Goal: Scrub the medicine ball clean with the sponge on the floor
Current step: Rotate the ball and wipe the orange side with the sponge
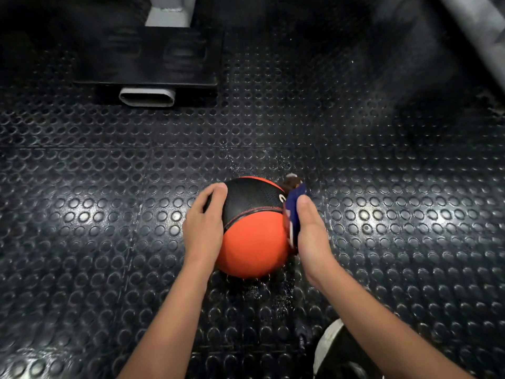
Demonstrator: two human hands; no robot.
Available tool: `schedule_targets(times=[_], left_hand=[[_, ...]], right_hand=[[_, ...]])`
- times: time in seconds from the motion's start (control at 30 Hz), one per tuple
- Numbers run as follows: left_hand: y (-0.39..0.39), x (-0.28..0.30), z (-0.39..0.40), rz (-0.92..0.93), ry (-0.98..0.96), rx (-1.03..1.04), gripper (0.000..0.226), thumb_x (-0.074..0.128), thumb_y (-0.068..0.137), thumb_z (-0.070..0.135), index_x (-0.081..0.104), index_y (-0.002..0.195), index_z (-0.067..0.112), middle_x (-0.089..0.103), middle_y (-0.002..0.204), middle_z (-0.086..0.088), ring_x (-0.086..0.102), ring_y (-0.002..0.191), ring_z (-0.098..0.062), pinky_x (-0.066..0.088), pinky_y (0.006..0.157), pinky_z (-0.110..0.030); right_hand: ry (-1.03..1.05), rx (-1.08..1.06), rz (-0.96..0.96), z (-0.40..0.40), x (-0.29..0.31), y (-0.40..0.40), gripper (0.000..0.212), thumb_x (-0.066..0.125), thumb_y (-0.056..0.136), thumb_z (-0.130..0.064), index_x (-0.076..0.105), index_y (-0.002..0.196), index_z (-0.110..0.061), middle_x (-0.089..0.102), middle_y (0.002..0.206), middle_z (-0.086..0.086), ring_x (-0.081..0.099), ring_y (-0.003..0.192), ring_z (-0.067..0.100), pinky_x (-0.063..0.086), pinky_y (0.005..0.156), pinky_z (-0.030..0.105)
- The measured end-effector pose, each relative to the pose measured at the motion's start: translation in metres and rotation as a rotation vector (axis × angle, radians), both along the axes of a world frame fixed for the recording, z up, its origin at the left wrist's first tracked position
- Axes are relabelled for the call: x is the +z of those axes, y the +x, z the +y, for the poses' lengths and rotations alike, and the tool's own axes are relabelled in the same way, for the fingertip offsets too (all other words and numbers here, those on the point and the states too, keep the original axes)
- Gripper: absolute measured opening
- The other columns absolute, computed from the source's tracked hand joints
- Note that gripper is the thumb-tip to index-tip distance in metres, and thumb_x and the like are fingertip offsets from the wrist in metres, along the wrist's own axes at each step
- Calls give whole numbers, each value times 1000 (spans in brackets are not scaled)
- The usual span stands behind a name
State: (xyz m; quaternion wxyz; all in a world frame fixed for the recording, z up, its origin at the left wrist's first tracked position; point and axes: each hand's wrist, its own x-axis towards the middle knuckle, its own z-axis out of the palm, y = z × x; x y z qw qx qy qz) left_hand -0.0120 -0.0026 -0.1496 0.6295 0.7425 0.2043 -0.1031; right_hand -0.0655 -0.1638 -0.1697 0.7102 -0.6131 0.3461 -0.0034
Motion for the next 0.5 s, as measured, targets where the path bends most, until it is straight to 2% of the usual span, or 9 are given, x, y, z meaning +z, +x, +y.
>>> schedule_targets(times=[0.07, 0.1, 0.13, 0.17, 0.23, 0.3, 0.37, 0.43, 0.5], left_hand=[[4, -5, 5, -9, -30, -11, 14, 66, 94, 53, 79, 92, 50, 77, 109, 26, 68, 115, -6, 49, 113, -41], [5, -7, 7, -14, -49, -14, 16, 66, 95, 52, 80, 95, 46, 77, 111, 22, 68, 115, -7, 49, 113, -43], [5, -8, 8, -18, -60, -15, 17, 66, 95, 52, 81, 97, 43, 78, 112, 20, 69, 116, -8, 49, 113, -44], [4, -8, 9, -18, -65, -16, 18, 67, 93, 53, 81, 98, 44, 77, 113, 20, 69, 116, -8, 49, 113, -45], [2, -7, 7, -7, -62, -22, 12, 67, 92, 55, 79, 94, 52, 76, 111, 25, 68, 116, -7, 50, 112, -43], [1, -3, 3, -9, -58, -18, 9, 68, 90, 57, 78, 89, 57, 75, 107, 29, 68, 115, -5, 50, 111, -42], [4, -2, 1, -13, -63, -26, 12, 67, 82, 63, 77, 89, 59, 75, 108, 29, 68, 115, -5, 50, 112, -42], [7, -3, 4, -17, -85, -47, 21, 66, 78, 66, 78, 92, 56, 76, 113, 24, 68, 117, -8, 50, 112, -45], [8, -5, 8, -20, -96, -78, 27, 65, 78, 67, 79, 97, 54, 76, 117, 20, 68, 119, -10, 50, 112, -46]], right_hand=[[-236, 66, -113, 7, 0, -7, 35, 39, 109, -46, 65, 126, -29, 68, 120, -13, 62, 109, -2, 43, 101, 20], [-307, 93, -142, 8, -6, -10, 35, 40, 110, -44, 62, 132, -27, 65, 125, -13, 58, 113, -9, 40, 103, 12], [-292, 106, -147, 8, -7, -10, 34, 39, 112, -40, 61, 131, -25, 66, 119, -12, 59, 105, -15, 42, 99, 7], [-218, 90, -113, 6, -8, -8, 36, 36, 113, -40, 63, 127, -21, 69, 109, -10, 62, 96, -12, 47, 94, 9], [1, 79, 23, -4, -14, 0, 47, 31, 112, -45, 69, 122, -19, 78, 98, -9, 67, 94, 1, 54, 92, 21], [194, 88, 144, -10, -13, 9, 49, 28, 113, -45, 70, 119, -21, 79, 85, -13, 67, 93, 8, 54, 83, 22], [214, 71, 144, -10, -8, 15, 48, 30, 112, -46, 71, 111, -22, 79, 83, -12, 67, 91, 10, 53, 85, 26], [15, 78, 19, -2, -3, 12, 44, 39, 107, -53, 72, 110, -25, 78, 100, -10, 68, 98, 9, 52, 94, 29], [-280, 130, -151, 4, 3, 7, 37, 43, 104, -53, 70, 117, -31, 71, 118, -10, 64, 109, 7, 46, 97, 27]])
